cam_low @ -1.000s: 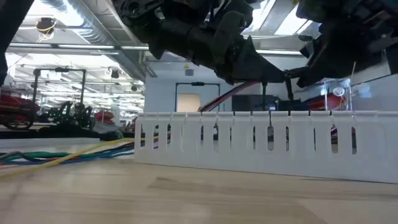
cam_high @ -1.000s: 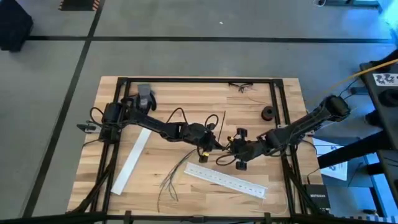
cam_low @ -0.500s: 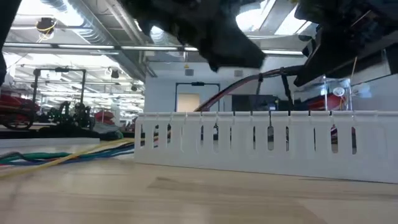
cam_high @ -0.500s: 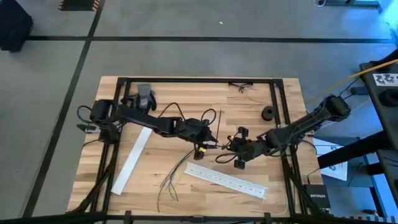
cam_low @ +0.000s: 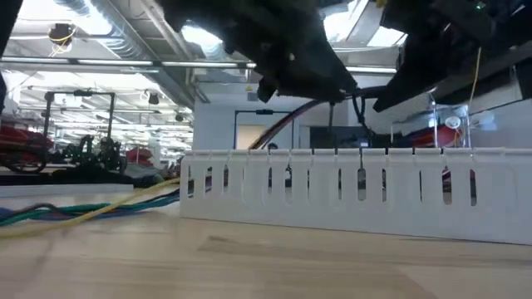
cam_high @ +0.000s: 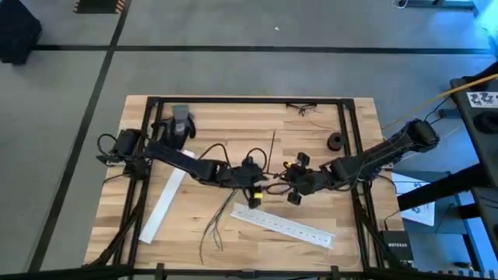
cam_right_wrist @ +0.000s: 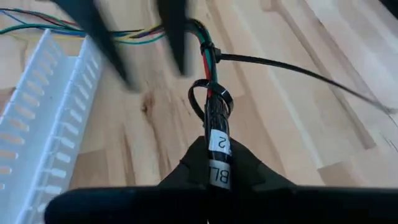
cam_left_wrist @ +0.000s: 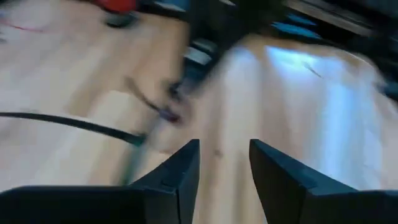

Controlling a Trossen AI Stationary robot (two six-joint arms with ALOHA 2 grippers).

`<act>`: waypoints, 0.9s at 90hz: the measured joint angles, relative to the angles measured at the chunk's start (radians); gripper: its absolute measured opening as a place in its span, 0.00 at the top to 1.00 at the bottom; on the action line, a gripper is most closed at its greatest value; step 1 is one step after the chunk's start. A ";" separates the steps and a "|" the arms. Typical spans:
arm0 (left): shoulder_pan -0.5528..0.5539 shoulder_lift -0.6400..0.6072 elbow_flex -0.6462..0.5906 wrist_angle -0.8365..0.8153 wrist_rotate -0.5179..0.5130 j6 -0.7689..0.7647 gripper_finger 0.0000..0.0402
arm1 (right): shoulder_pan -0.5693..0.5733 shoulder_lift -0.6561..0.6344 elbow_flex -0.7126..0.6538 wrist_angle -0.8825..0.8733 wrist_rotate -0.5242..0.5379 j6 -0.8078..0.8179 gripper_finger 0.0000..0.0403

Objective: Ziptie cables
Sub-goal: Wrap the cables together using the top zip tie

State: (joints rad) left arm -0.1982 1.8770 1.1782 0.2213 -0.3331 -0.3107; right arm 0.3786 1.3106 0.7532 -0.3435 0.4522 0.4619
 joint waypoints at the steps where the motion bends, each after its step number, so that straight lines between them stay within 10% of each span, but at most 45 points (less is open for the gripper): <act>1: 0.000 0.004 0.000 0.011 -0.005 -0.003 0.67 | 0.000 0.000 0.000 -0.001 0.001 -0.001 0.96; 56: 0.061 0.054 0.000 0.172 -0.012 0.032 0.68 | 0.000 -0.001 0.000 0.008 0.011 0.003 0.96; 81: 0.060 0.054 0.000 0.128 -0.113 0.127 0.97 | 0.001 -0.001 0.000 -0.052 0.028 0.005 0.96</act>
State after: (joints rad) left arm -0.1380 1.9312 1.1780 0.3492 -0.4458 -0.1841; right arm 0.3798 1.3098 0.7532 -0.3957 0.4800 0.4664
